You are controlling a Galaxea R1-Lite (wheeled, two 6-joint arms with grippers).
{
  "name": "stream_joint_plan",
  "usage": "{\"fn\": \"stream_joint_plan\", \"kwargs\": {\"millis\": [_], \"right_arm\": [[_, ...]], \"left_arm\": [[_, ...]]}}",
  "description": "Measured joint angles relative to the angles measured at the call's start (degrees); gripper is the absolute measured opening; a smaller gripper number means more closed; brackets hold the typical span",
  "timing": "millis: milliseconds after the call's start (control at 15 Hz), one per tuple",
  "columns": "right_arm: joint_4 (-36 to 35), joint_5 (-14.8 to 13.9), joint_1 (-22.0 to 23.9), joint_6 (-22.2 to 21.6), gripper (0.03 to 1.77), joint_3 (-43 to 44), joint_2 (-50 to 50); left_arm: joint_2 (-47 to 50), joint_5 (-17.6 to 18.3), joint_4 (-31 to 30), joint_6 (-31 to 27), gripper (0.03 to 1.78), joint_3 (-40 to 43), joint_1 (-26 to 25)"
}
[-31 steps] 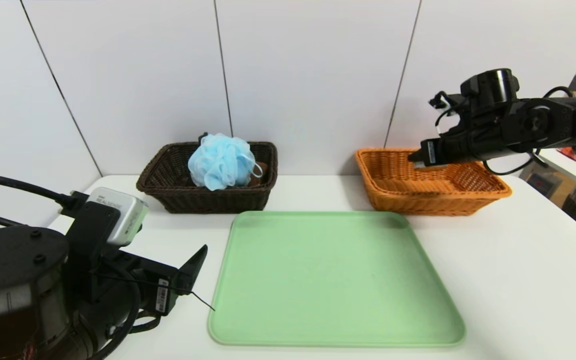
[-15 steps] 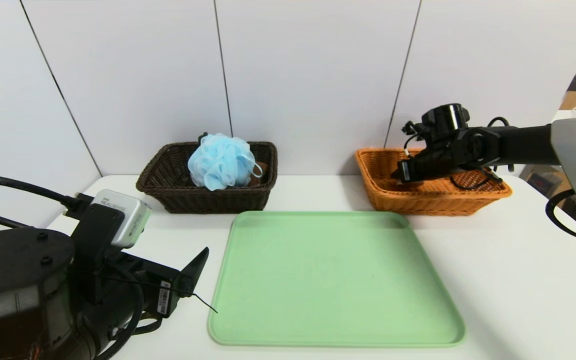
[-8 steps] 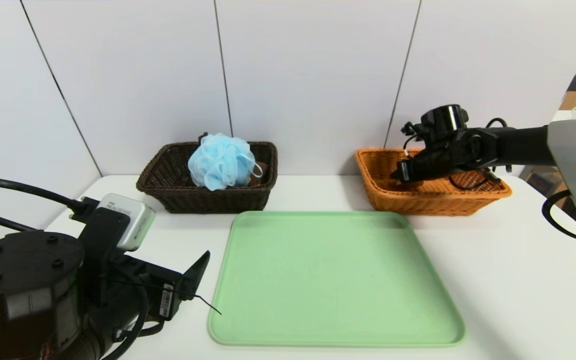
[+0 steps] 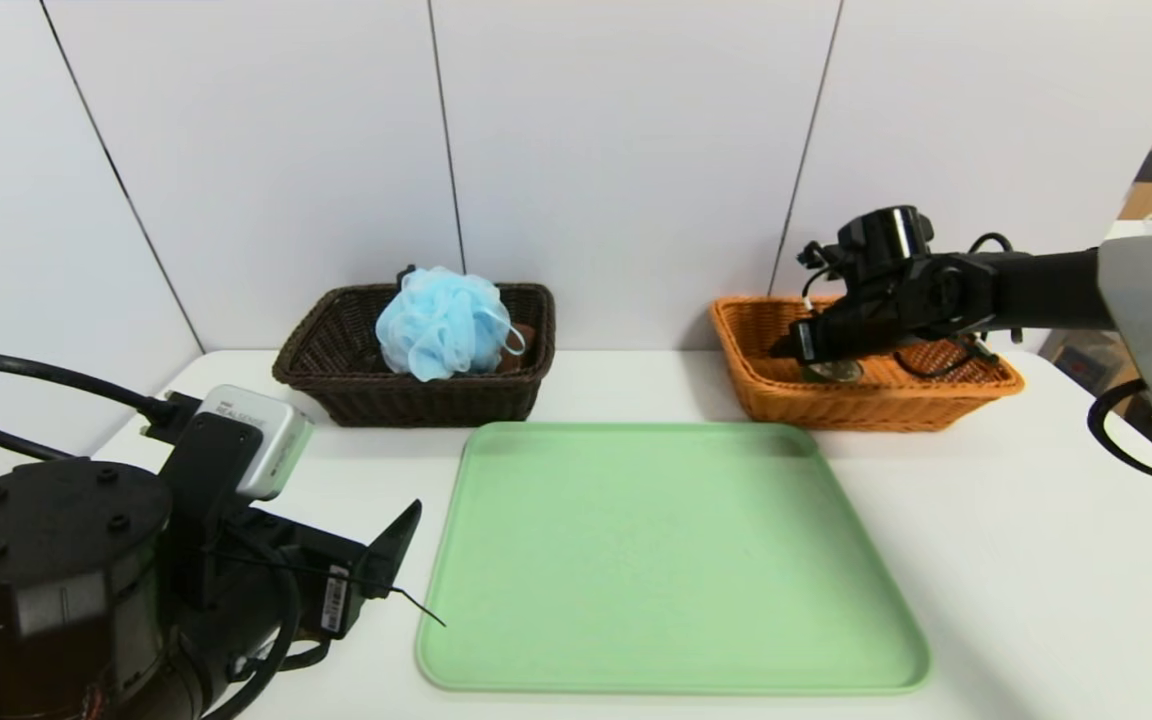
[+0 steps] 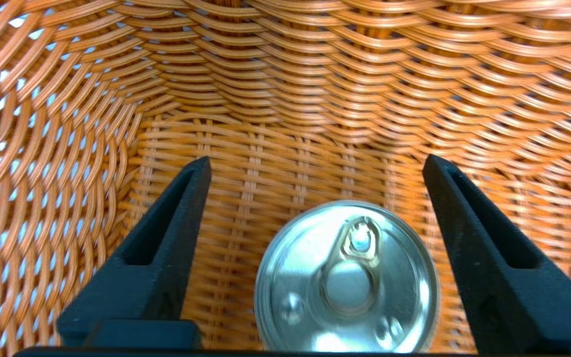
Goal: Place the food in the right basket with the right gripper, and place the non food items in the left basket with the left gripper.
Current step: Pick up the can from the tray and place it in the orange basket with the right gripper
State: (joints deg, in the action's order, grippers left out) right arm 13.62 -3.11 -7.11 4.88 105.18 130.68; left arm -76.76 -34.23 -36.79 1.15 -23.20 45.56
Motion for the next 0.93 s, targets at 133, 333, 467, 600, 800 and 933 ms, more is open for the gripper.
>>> {"fn": "stream_joint_plan", "kwargs": {"millis": [133, 333, 467, 600, 800, 933], "right_arm": [[0.0, 0.0, -0.5, 0.4, 1.54, -1.7, -2.3], [0.0, 0.1, -1.2, 2.0, 1.60, -5.0, -7.2], [0.0, 0.3, -1.9, 2.2, 1.62, -6.9, -11.2], [0.1, 0.5, -2.6, 2.2, 1.64, -8.9, -15.8], [-0.1, 0.6, -3.1, 2.1, 1.66, -13.5, -23.1], [-0.3, 0.5, -3.3, 1.8, 1.67, -17.4, -27.8]], "left_arm": [[0.0, 0.0, 0.0, -0.1, 1.69, -0.1, 0.0], [0.0, 0.0, 0.0, -0.1, 1.69, -0.3, 0.0], [-0.1, 0.0, 0.0, -0.1, 1.69, -0.4, 0.1], [-0.3, 0.0, -0.9, -0.3, 1.69, -0.5, 0.1], [-0.7, 0.0, -1.6, -0.4, 1.69, -0.6, 0.1], [-0.9, 0.0, -1.6, -0.4, 1.69, -1.0, 0.1]]}}
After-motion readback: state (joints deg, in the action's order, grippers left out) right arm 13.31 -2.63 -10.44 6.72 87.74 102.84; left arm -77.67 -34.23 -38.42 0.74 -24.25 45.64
